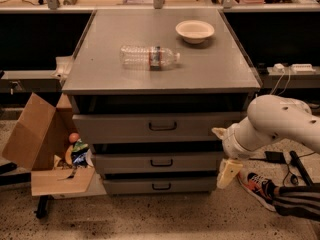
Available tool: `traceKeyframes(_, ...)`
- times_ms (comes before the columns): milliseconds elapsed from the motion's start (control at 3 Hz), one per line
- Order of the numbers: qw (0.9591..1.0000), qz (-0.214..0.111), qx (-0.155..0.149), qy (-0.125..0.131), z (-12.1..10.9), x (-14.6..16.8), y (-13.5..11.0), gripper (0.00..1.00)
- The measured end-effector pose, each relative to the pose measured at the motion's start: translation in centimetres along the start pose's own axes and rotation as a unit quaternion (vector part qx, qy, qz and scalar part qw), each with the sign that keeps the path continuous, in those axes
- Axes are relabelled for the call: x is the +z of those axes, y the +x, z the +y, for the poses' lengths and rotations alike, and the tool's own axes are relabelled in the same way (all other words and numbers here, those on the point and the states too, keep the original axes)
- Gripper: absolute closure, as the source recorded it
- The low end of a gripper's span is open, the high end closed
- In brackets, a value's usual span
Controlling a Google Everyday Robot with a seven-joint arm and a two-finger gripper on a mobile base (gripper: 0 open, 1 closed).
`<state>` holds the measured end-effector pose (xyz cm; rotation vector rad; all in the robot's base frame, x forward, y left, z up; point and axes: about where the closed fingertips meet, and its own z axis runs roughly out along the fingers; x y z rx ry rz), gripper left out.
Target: Close top drawer
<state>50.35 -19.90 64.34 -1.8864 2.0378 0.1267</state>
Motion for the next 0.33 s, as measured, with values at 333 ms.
traceKeyframes(333,1.0,0.0,0.0,0.0,0.0,0.0,0.0,0.0)
